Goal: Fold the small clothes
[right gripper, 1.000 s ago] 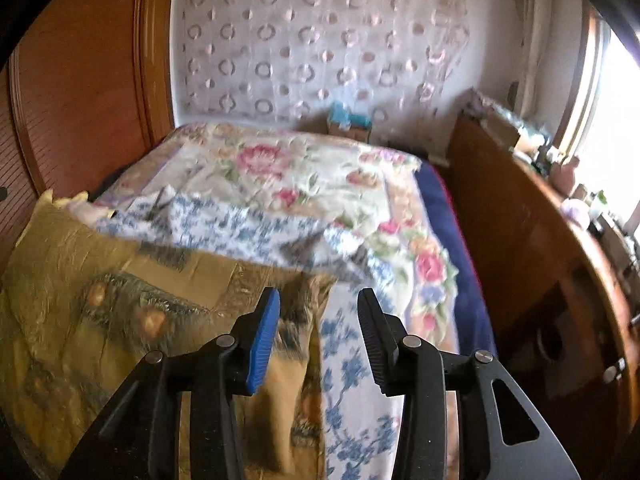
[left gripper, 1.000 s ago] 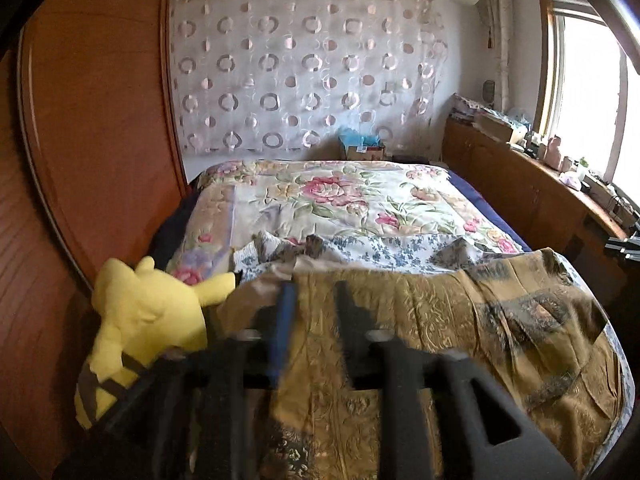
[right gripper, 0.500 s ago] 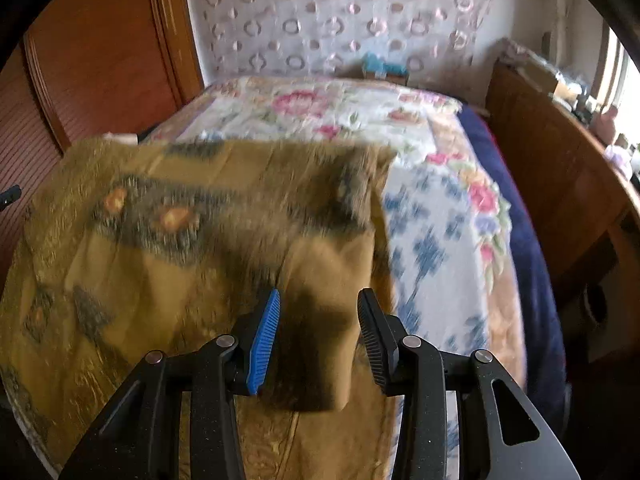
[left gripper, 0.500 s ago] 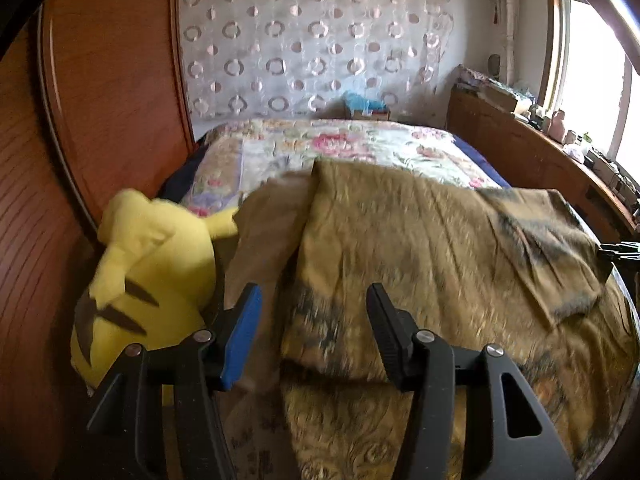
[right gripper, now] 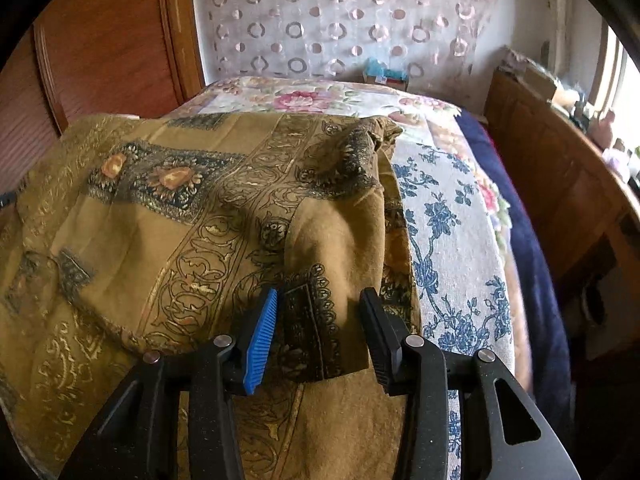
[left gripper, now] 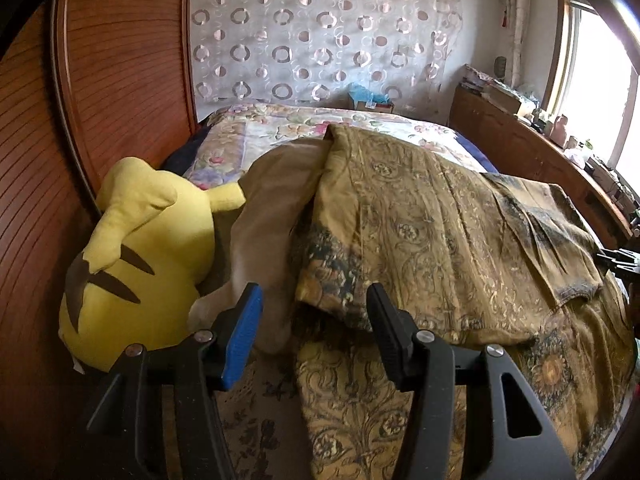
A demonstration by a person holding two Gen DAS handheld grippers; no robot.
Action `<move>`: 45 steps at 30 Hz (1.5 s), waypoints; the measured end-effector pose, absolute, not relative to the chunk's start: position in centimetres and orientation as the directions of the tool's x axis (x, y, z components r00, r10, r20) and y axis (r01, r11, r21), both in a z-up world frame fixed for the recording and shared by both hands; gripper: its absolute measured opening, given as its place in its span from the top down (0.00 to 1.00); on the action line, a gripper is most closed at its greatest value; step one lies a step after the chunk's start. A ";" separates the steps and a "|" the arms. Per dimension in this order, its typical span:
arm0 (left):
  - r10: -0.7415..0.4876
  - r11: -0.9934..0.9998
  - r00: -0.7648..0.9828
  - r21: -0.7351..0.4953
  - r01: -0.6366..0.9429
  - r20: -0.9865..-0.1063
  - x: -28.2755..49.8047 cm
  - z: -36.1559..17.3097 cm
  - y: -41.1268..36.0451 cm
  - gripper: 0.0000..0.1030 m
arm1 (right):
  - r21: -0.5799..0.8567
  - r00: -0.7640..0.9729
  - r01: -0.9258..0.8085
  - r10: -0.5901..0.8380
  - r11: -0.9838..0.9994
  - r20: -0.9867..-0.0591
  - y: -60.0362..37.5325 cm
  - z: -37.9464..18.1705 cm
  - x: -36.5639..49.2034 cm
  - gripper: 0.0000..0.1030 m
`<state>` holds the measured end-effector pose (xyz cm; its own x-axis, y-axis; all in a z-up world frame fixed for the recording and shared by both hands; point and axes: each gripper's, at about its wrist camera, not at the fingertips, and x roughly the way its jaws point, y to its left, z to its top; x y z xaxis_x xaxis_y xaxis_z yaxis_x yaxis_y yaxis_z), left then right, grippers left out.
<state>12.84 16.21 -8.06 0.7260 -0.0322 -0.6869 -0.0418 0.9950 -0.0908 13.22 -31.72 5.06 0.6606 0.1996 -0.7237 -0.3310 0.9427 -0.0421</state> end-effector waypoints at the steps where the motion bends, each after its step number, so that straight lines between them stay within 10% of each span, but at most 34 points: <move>1: -0.036 0.995 0.727 -0.093 -0.039 -0.686 13.0 -8.0 16.2 0.53 | -0.039 0.660 -0.331 0.202 0.943 -0.723 -32.0 5.2 13.2 0.57; 11: -0.032 0.997 0.719 -0.076 -0.029 -0.694 13.5 -8.1 15.5 0.65 | -0.038 0.663 -0.333 0.205 0.942 -0.720 -33.0 5.1 13.1 0.56; 16: -0.044 0.998 0.721 -0.058 0.006 -0.692 12.9 -7.6 14.5 0.96 | -0.052 0.670 -0.324 0.190 0.945 -0.718 -31.3 2.5 13.7 0.54; 22: -0.068 0.997 0.742 -0.078 0.021 -0.667 12.3 -6.3 14.0 0.98 | -0.026 0.660 -0.363 0.237 0.931 -0.712 -30.1 1.7 13.5 0.95; 45: -0.128 0.989 0.802 -0.134 0.060 -0.583 0.4 -3.3 12.1 0.98 | 0.070 0.723 -0.402 0.364 0.913 -0.587 -34.8 7.1 3.6 0.97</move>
